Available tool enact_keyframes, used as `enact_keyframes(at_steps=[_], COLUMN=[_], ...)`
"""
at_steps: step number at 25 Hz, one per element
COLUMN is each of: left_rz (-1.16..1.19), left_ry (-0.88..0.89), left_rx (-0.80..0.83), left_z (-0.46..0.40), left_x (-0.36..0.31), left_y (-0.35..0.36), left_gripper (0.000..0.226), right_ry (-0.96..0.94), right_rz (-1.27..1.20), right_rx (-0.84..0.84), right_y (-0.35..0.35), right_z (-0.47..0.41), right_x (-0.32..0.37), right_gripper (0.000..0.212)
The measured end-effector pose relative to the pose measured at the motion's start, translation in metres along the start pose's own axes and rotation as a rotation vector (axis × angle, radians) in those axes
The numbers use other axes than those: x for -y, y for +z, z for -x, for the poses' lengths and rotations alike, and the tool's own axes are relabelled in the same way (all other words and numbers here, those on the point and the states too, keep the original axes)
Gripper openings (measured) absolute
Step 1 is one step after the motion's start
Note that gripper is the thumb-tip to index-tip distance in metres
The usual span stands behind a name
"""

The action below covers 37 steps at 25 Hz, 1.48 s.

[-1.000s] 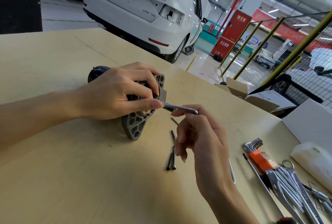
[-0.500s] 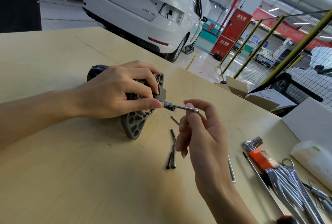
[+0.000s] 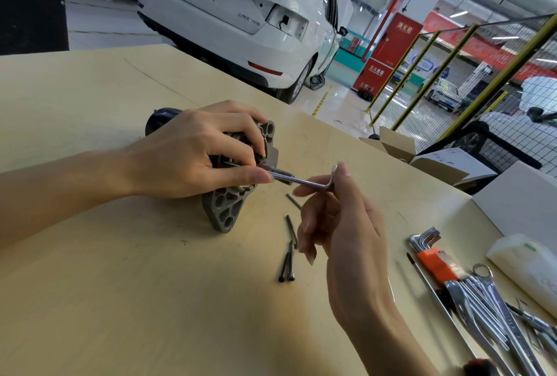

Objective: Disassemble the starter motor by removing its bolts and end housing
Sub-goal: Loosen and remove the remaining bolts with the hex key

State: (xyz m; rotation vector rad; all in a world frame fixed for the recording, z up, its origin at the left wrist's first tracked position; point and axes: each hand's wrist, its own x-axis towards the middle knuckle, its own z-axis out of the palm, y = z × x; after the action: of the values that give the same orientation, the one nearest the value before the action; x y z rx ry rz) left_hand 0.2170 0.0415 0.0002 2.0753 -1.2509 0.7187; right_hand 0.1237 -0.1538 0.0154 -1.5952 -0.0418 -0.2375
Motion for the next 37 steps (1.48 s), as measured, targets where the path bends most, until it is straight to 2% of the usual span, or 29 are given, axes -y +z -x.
enact_keyframes(at_steps=[9,16,22,31,34,37], left_rz=[-0.016,-0.034,-0.036,-0.023,-0.027,-0.024], left_ry=[0.005,0.016,0.015,0.021,0.028,0.031], left_rx=[-0.001,-0.007,-0.014,-0.011,-0.013,-0.014], left_z=[0.0001,-0.0002,0.0005,0.0010,0.0007,0.0006], left_x=[0.0007,0.0004,-0.0006,0.0008,0.0011,0.0014], left_y=[0.0004,0.0010,0.0011,0.0017,0.0018,0.0010], left_gripper=[0.035,0.036,0.037,0.030,0.028,0.027], right_ry=[-0.106,-0.104,-0.079,-0.133,-0.135,-0.050], right_rz=[0.034,0.055,0.075,0.181,0.203,0.114], right_rx=[-0.003,0.034,0.040,0.002,-0.054,-0.098], right_y=[0.0015,-0.0002,-0.0005,0.0020,0.0029,0.0024], right_z=[0.0034,0.0029,0.0019,0.0019,0.0015,-0.0009], right_x=[0.0005,-0.0013,-0.0048,-0.0064,-0.0060,-0.0055], right_gripper=[0.046,0.027,0.048,0.051,0.041,0.022])
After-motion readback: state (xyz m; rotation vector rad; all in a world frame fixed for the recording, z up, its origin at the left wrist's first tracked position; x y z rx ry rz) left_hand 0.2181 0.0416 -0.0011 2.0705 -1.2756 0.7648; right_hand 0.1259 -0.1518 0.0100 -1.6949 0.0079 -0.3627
